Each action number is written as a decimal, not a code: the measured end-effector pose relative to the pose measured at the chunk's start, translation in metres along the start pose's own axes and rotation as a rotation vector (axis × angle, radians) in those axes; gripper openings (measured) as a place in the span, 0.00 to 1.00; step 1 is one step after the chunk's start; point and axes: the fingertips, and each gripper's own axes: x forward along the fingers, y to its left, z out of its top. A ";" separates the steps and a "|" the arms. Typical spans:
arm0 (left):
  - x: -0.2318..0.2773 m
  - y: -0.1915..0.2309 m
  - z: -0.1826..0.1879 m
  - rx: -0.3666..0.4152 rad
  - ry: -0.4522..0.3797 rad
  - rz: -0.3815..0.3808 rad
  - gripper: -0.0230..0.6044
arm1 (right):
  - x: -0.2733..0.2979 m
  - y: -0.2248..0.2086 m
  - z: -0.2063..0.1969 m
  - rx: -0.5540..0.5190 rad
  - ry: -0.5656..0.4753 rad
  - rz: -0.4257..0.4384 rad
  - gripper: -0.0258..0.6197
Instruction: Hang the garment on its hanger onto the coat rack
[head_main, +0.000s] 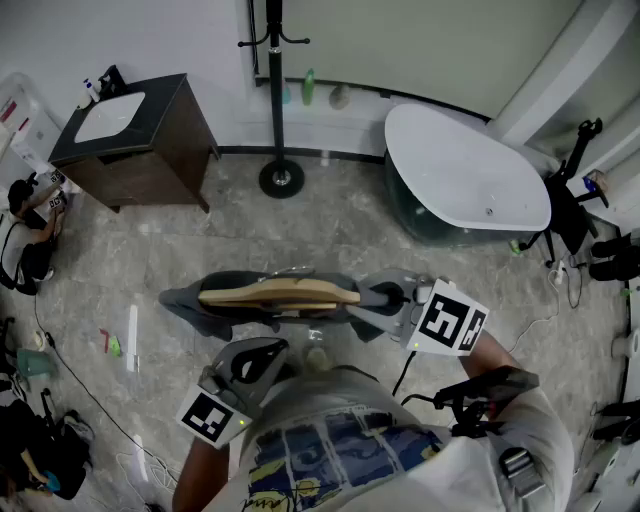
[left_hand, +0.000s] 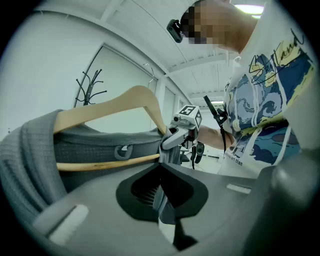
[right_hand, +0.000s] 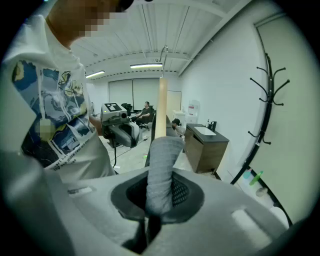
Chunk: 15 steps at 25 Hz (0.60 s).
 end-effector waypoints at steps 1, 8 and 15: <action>0.004 -0.001 0.000 0.002 -0.004 -0.005 0.04 | -0.001 -0.007 -0.003 0.008 0.002 -0.006 0.06; 0.021 0.021 -0.008 -0.005 0.007 -0.073 0.04 | -0.005 -0.069 -0.004 0.050 0.020 -0.067 0.06; 0.030 0.104 0.015 0.063 -0.040 -0.138 0.04 | 0.001 -0.157 0.022 0.074 0.016 -0.150 0.06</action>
